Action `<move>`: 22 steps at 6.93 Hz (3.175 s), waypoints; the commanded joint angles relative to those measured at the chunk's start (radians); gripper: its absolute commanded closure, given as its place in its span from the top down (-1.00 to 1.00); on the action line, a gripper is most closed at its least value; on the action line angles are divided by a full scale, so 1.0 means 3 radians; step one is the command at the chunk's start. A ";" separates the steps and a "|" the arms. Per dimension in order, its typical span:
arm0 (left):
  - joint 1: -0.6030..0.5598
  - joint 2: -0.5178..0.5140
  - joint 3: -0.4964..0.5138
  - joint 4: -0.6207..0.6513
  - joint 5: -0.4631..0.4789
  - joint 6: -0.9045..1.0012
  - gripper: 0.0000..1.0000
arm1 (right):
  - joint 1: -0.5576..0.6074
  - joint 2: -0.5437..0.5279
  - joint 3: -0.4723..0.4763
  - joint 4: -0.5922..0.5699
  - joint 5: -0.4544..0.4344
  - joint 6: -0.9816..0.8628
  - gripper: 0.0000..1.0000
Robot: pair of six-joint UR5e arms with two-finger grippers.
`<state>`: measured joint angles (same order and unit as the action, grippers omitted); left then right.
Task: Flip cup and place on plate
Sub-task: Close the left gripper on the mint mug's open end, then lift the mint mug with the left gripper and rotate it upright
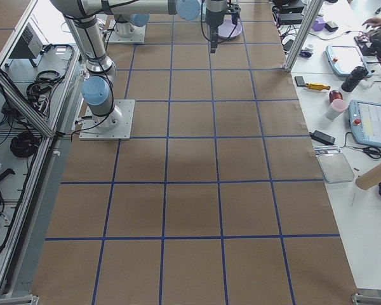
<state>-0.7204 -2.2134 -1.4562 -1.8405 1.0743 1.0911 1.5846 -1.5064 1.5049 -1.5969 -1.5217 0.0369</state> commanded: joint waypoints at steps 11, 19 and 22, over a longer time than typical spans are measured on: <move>-0.0038 -0.0200 0.0165 -0.0451 -0.0089 0.0423 -1.00 | 0.0000 0.0000 0.0000 0.0000 0.0000 0.0000 1.00; -0.0313 0.0428 0.0206 -0.0594 0.0089 0.0051 -1.00 | 0.0000 0.0000 0.0000 0.0000 0.0000 0.0000 1.00; -0.0660 0.0755 0.0303 -0.0487 0.0646 -0.0403 -1.00 | 0.0000 0.0000 0.0000 0.0000 0.0000 0.0000 1.00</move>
<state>-0.8780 -2.0248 -1.3753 -2.0052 1.2129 1.0360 1.5846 -1.5064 1.5048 -1.5969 -1.5217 0.0368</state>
